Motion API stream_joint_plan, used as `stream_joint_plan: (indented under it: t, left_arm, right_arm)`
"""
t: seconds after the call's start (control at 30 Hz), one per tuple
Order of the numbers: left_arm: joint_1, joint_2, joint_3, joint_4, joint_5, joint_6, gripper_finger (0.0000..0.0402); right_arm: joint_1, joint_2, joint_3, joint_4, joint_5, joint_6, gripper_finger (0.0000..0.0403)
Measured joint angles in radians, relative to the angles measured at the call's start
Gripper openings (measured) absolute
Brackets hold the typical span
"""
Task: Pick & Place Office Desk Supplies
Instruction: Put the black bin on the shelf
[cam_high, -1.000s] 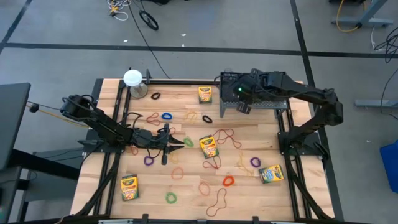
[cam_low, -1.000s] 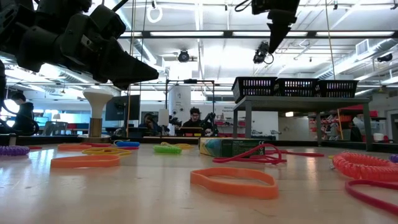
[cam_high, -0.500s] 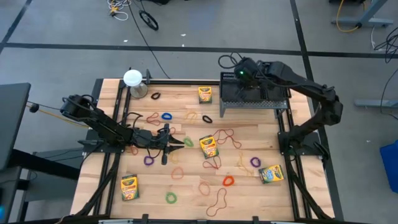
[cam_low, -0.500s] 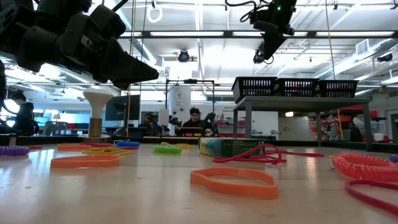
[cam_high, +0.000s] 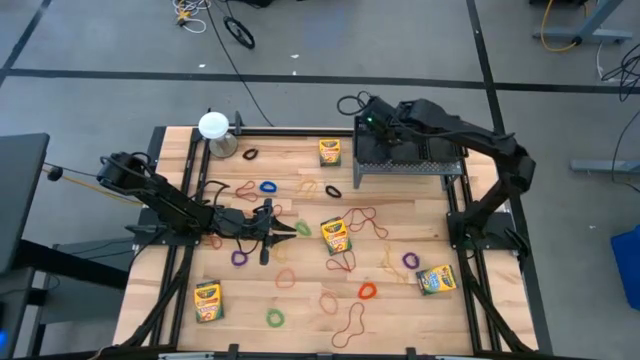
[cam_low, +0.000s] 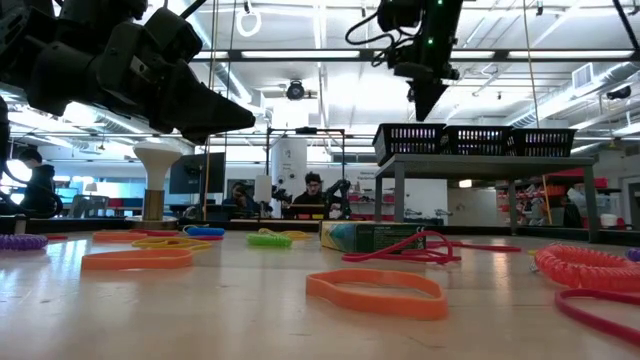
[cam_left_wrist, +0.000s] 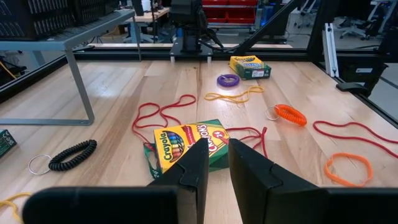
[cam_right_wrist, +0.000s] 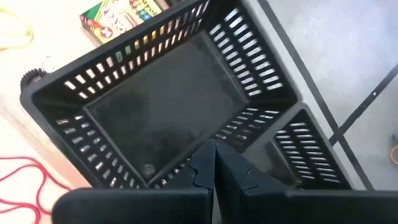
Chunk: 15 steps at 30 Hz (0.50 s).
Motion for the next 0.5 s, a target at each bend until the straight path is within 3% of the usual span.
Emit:
stream_joint_plan:
  t: [0.5]
  left_arm:
    - [0.000, 0.000, 0.000, 0.000, 0.000, 0.000, 0.0068]
  right_arm:
    - [-0.018, 0.053, 0.000, -0.078, 0.017, 0.017, 0.0003]
